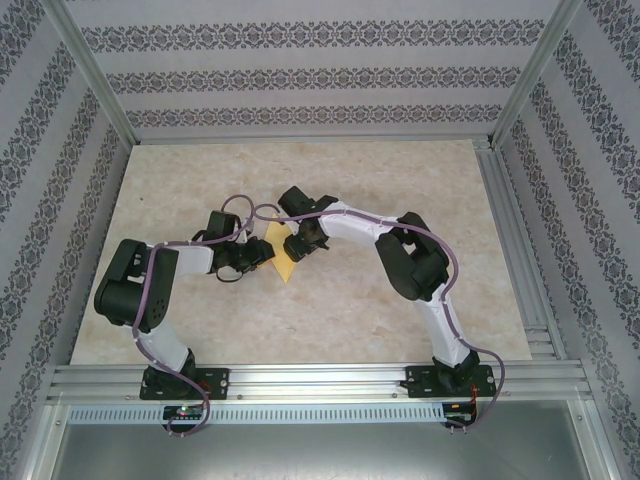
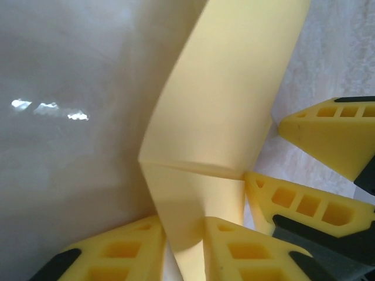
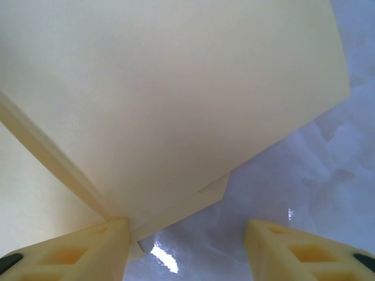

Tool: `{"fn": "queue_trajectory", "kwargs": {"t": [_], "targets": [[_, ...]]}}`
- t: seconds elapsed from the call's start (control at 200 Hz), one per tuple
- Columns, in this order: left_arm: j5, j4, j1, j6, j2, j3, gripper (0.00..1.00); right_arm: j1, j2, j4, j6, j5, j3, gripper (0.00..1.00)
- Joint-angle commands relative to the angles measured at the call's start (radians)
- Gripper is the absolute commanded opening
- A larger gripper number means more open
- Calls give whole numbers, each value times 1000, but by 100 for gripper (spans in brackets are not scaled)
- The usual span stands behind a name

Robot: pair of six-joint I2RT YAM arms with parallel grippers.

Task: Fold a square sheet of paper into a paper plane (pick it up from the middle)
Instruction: Fold the wing for the fifth time at the center of the table.

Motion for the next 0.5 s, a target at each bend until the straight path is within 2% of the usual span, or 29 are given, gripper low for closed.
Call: {"fn": "queue_trajectory", "kwargs": {"t": [0.0, 0.18, 0.385, 0.495], "targets": [[33, 97, 7, 21, 3, 9, 19, -28, -18, 2, 26, -3, -43, 55], [27, 140, 5, 5, -17, -11, 9, -49, -117, 64, 96, -56, -104, 55], [-32, 143, -38, -20, -72, -53, 6, -66, -338, 224, 271, -82, -312, 56], [-122, 100, -92, -38, -122, -69, 6, -63, -451, 319, 385, -107, -450, 56]]}}
